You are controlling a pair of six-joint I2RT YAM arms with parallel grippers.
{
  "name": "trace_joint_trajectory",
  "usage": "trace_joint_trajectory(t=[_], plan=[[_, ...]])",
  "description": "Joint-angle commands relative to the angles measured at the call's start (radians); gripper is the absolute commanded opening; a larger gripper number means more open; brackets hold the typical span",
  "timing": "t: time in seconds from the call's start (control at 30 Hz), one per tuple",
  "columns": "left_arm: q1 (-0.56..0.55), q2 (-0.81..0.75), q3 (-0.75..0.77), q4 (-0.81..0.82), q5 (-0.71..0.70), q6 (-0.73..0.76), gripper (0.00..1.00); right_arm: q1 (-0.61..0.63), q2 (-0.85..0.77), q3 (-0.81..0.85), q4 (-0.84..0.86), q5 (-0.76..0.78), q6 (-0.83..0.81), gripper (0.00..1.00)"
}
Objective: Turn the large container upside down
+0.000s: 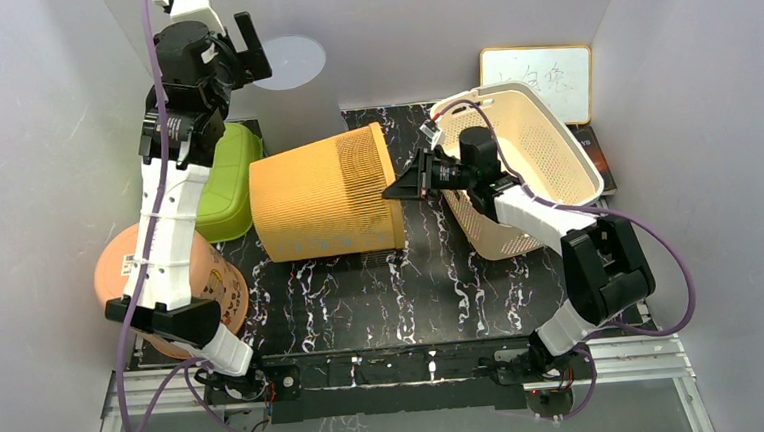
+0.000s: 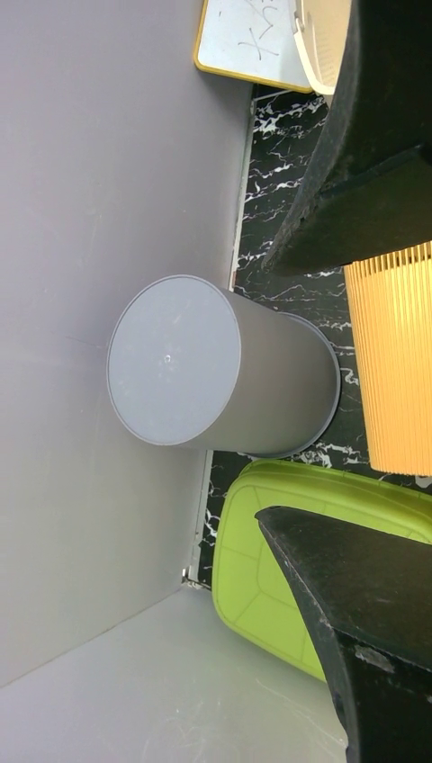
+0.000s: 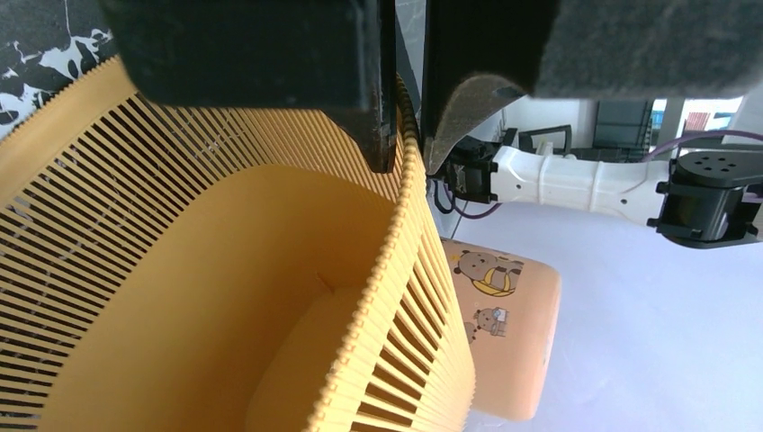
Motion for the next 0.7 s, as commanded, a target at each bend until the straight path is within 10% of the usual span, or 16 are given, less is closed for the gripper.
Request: trace_joint_trajectory(t=[0.0, 0.37, 0.53, 0.67], plan=[[-0.008, 0.005, 0.054, -0.004, -0.031, 0.026, 0.99, -0.007, 0.070, 0.052, -0.182, 0.006, 0.024, 0.00], [-0.027, -0.005, 0.032, 0.000, -0.054, 0.051, 0.98, 0.003, 0.097, 0.232, -0.117, -0.041, 0.094, 0.40], [-0.030, -0.011, 0.017, -0.005, -0.060, 0.054, 0.98, 0.033, 0.158, 0.267, 0.078, -0.062, 0.232, 0.41], [-0.031, -0.016, 0.017, -0.001, -0.069, 0.064, 0.98, 0.070, 0.216, 0.333, 0.139, -0.089, 0.267, 0.19]])
